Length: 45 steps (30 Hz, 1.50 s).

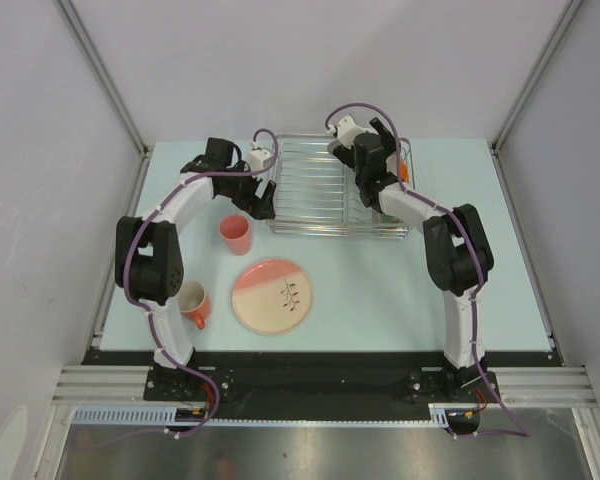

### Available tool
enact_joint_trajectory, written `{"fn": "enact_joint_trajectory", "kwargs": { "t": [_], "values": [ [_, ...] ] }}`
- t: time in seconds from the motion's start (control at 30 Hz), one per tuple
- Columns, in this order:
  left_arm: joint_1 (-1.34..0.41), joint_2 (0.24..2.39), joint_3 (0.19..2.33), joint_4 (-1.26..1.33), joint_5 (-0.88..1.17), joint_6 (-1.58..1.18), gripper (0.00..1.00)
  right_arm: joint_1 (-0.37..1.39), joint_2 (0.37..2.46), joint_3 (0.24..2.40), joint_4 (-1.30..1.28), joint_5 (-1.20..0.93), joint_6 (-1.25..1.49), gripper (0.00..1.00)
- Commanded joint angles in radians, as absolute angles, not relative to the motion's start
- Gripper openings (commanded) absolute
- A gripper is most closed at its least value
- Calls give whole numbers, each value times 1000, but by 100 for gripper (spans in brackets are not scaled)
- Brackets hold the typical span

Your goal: Load the mixed dishes into the dish rack

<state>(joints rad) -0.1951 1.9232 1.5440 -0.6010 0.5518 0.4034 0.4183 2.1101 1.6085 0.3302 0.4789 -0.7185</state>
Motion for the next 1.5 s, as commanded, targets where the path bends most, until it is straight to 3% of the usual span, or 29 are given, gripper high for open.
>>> {"fn": "enact_joint_trajectory", "kwargs": {
  "t": [0.0, 0.27, 0.63, 0.8, 0.93, 1.1, 1.3, 1.47],
  "values": [
    [-202, 1890, 1528, -681, 525, 449, 96, 434, 1984, 1560, 405, 584, -710, 100],
    [-202, 1845, 1549, -715, 511, 451, 98, 544, 1803, 1497, 227, 698, -586, 100],
    [-199, 1675, 1608, -785, 499, 482, 100, 762, 1542, 1416, -477, 778, 92, 100],
    [-198, 1585, 1609, -794, 482, 466, 100, 850, 1416, 1235, -569, 516, 355, 100],
    [-195, 1458, 1481, -859, 463, 584, 100, 903, 1338, 1103, -560, 370, 459, 100],
    [-186, 1269, 1195, -844, 463, 676, 100, 910, 1299, 982, -473, 233, 500, 89],
    [-187, 1221, 1068, -897, 517, 729, 100, 858, 1327, 833, -212, -17, 543, 86],
    [-201, 1253, 994, -900, 474, 788, 99, 813, 1417, 742, -11, -61, 554, 81]
  ]
}}
